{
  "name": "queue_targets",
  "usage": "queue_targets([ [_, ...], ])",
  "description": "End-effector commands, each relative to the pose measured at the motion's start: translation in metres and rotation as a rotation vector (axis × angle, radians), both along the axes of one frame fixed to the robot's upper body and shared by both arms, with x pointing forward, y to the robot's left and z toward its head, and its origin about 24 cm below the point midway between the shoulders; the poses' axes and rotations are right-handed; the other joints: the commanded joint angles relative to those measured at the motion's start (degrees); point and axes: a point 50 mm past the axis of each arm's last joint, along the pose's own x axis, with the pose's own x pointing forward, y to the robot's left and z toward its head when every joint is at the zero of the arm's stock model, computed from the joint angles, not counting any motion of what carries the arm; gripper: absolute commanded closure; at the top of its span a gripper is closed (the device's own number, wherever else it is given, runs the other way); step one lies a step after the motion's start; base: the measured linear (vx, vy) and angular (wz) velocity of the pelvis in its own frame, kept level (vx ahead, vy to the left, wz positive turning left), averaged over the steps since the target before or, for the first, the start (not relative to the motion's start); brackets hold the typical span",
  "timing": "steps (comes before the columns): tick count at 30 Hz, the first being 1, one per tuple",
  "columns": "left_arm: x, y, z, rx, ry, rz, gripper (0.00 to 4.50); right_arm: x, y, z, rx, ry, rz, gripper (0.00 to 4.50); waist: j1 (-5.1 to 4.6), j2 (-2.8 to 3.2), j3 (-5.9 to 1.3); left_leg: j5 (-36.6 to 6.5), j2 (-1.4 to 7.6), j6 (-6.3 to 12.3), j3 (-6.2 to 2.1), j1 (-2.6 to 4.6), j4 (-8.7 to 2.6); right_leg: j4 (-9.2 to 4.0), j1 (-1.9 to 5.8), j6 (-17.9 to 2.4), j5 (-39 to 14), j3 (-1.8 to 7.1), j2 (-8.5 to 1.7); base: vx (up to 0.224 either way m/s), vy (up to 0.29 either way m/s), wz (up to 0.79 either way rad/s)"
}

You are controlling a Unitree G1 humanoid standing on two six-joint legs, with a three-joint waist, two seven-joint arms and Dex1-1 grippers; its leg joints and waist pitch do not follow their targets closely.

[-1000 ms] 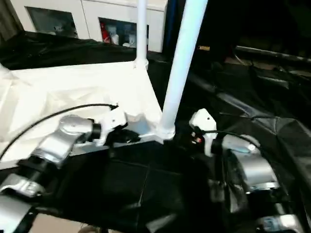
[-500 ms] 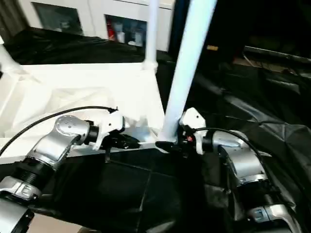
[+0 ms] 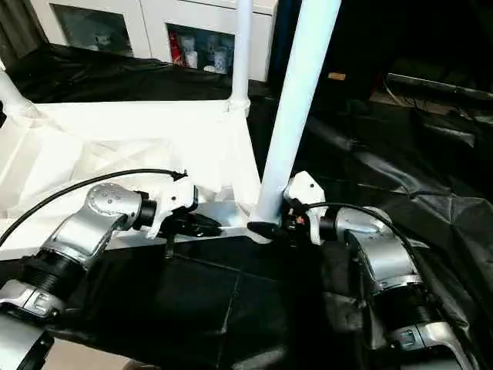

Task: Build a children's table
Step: Rotate leg to tighten

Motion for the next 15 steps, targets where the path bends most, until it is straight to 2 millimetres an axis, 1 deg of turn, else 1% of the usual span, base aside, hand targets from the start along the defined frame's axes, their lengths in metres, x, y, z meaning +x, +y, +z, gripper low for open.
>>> queue_targets([
  [1, 0.001, -0.002, -0.007, 0.008, 0.019, 0.027, 4.50, -0.002, 0.008, -0.002, 0.028, 0.008, 0.022, 1.75, 0.17, -0.11, -3.28, -12.49, 1.31, 3.75, -0.25, 0.43, -3.38, -3.24, 3.00, -13.78, -12.76, 2.25, -2.32, 0.000, 0.000, 0.00],
  [2, 0.002, -0.002, -0.007, 0.008, 0.019, 0.048, 4.50, -0.003, 0.009, -0.004, 0.035, 0.011, -0.004, 1.78, 0.13, -0.22, -3.22, -12.87, 1.30, 3.70, -0.24, 0.44, -3.41, -3.32, 2.95, -13.63, -13.41, 2.24, -2.30, 0.000, 0.000, 0.00],
  [3, 0.004, -0.004, -0.008, 0.002, 0.014, 0.077, 4.50, -0.002, 0.010, -0.009, 0.037, 0.013, -0.052, 1.78, 0.09, -0.32, -3.09, -13.72, 1.30, 3.41, -0.23, 0.47, -3.48, -3.55, 2.81, -13.16, -15.24, 2.27, -2.35, 0.000, 0.000, 0.00],
  [4, 0.007, -0.008, -0.010, -0.008, 0.009, 0.126, 4.50, 0.000, 0.012, -0.021, 0.027, 0.020, -0.182, 1.79, 0.07, -0.24, -2.92, -14.72, 1.28, 2.71, -0.31, 0.54, -3.65, -3.82, 2.67, -12.28, -17.86, 2.26, -2.36, 0.000, 0.000, 0.00],
  [5, 0.007, -0.008, -0.010, -0.008, 0.009, 0.128, 4.50, 0.000, 0.012, -0.022, 0.026, 0.021, -0.189, 1.81, -0.02, -0.33, -2.89, -15.71, 1.21, 1.72, -0.46, 0.59, -3.82, -4.06, 2.60, -11.20, -20.66, 2.21, -2.40, 0.000, 0.000, 0.00],
  [6, 0.011, -0.015, -0.012, -0.011, -0.007, 0.180, 4.50, 0.001, 0.014, -0.033, 0.028, 0.040, -0.315, 1.82, -0.17, -0.37, -2.87, -16.11, 1.16, 1.37, -0.54, 0.43, -3.87, -4.15, 2.58, -10.66, -21.88, 2.23, -2.52, 0.000, 0.000, 0.00],
  [7, 0.012, -0.021, -0.013, -0.013, -0.010, 0.204, 4.50, 0.002, 0.016, -0.039, 0.046, 0.058, -0.398, 1.82, -0.31, -0.42, -2.61, -18.43, 1.08, 0.44, -0.76, 0.49, -4.12, -4.69, 2.35, -8.70, -26.85, 2.05, -2.44, 0.000, 0.000, 0.00],
  [8, 0.012, -0.022, -0.014, -0.014, -0.011, 0.208, 4.50, 0.002, 0.017, -0.039, 0.048, 0.060, -0.407, 1.82, -0.32, -0.39, -2.56, -19.26, 1.08, 0.36, -0.74, 0.78, -4.12, -5.03, 2.08, -8.15, -28.37, 2.10, -2.49, 0.000, 0.000, 0.00],
  [9, 0.015, -0.035, -0.016, -0.024, -0.023, 0.269, 4.50, 0.003, 0.023, -0.047, 0.064, 0.080, -0.539, 1.82, -0.37, -0.42, -2.56, -19.72, 1.10, 0.05, -0.73, 0.98, -4.08, -5.26, 1.83, -7.57, -29.30, 2.31, -2.61, 0.000, 0.000, 0.00],
  [10, 0.016, -0.038, -0.016, -0.028, -0.024, 0.283, 4.50, 0.003, 0.024, -0.048, 0.064, 0.084, -0.566, 1.82, -0.39, -0.43, -2.47, -20.33, 1.05, -0.10, -0.81, 1.01, -4.17, -5.31, 1.71, -7.27, -29.91, 2.26, -2.49, 0.000, 0.000, 0.00],
  [11, 0.016, -0.041, -0.017, -0.031, -0.025, 0.296, 4.50, 0.003, 0.026, -0.050, 0.064, 0.088, -0.589, 1.83, -0.46, -0.56, -2.47, -21.32, 0.94, -0.32, -0.98, 1.01, -4.28, -5.50, 1.78, -6.32, -31.48, 2.10, -2.42, 0.000, 0.000, 0.00],
  [12, 0.017, -0.056, -0.018, -0.049, -0.025, 0.330, 4.50, 0.004, 0.037, -0.054, 0.055, 0.096, -0.658, 1.83, -0.33, -0.49, -2.51, -21.82, 0.90, -0.15, -0.95, 1.22, -4.24, -5.69, 1.59, -5.77, -32.31, 2.20, -2.43, 0.000, 0.000, 0.00],
  [13, 0.016, -0.058, -0.018, -0.051, -0.025, 0.333, 4.50, 0.004, 0.038, -0.054, 0.054, 0.096, -0.665, 1.83, -0.34, -0.32, -2.49, -21.96, 0.88, -0.21, -0.93, 1.29, -4.22, -5.75, 1.38, -5.62, -32.48, 2.28, -2.39, 0.000, 0.000, 0.00],
  [14, 0.016, -0.062, -0.018, -0.055, -0.025, 0.340, 4.50, 0.005, 0.042, -0.055, 0.051, 0.096, -0.681, 1.83, -0.43, -0.41, -2.45, -22.42, 0.81, -0.13, -0.91, 1.32, -4.25, -5.88, 1.28, -5.39, -32.89, 2.27, -2.26, 0.000, 0.000, 0.00],
  [15, 0.015, -0.079, -0.019, -0.068, -0.032, 0.360, 4.50, 0.006, 0.057, -0.055, 0.052, 0.091, -0.734, 1.83, -0.57, -0.34, -2.46, -23.21, 0.65, -0.28, -1.03, 1.27, -4.31, -6.12, 1.24, -4.39, -34.51, 2.26, -2.23, 0.000, 0.000, 0.00],
])
